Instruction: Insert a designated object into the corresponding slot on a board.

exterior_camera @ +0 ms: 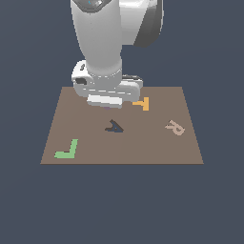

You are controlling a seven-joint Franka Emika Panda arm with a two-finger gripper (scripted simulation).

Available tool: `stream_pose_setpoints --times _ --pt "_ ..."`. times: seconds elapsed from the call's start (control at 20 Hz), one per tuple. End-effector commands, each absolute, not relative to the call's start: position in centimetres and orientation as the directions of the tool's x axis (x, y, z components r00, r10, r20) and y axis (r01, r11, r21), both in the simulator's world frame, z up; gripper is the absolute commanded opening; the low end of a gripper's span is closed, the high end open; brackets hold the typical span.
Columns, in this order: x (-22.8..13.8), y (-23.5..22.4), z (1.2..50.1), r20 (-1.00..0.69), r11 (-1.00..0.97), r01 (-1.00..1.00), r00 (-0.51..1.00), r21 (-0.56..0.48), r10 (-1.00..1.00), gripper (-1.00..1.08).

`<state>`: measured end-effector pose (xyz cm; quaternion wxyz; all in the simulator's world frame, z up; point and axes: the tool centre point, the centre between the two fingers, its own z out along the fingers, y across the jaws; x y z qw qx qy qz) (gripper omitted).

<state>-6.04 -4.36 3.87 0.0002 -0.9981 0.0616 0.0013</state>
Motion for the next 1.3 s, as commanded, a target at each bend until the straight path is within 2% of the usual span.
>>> stream_pose_setpoints --times 0.0,0.35,0.9,0.95,1.25 --pt "-7.2 -5.6 4.0 -0.002 -0.992 -0.123 0.992 0.0 -0.123 -1.0" --pt "-9.2 -7.8 4.0 -0.002 -0.992 -0.125 0.992 -0.001 -0.125 -1.0" --pt "-9.3 -8.1 3.0 -0.002 -0.992 -0.126 0.992 -0.001 -0.126 -1.0" --pt "-9.3 -8.1 3.0 -0.002 -0.992 -0.126 0.992 -0.001 -0.126 1.0" --pt "-9.3 -8.1 3.0 -0.002 -0.992 -0.126 0.992 -0.001 -0.126 1.0"
